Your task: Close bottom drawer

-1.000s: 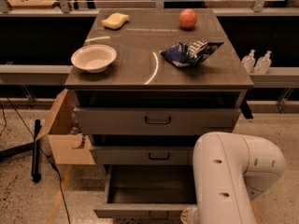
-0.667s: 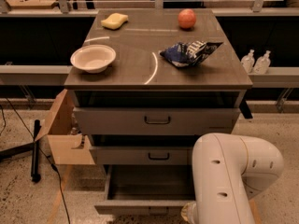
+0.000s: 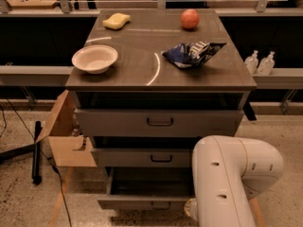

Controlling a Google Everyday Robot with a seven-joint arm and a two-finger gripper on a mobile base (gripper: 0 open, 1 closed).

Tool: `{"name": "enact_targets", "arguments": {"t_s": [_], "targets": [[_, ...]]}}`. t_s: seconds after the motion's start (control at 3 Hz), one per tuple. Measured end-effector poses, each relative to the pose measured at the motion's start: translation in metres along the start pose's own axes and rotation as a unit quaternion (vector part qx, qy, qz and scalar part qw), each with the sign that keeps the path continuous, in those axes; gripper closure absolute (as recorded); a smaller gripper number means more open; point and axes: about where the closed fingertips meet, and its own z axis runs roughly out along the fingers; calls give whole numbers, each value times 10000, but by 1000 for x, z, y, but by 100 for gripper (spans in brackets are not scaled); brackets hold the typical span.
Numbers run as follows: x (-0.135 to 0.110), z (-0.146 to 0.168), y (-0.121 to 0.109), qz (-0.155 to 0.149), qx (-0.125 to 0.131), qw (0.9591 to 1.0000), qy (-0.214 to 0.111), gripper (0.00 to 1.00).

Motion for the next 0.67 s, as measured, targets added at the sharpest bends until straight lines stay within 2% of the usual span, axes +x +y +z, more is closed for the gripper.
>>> {"name": "enact_targets", "arguments": {"t_s": [0.33,0.67], "targets": [[3,10,-16,-46,166,9998,22,100],[-4,37,-46,-293,550,9980,51,100]]}}
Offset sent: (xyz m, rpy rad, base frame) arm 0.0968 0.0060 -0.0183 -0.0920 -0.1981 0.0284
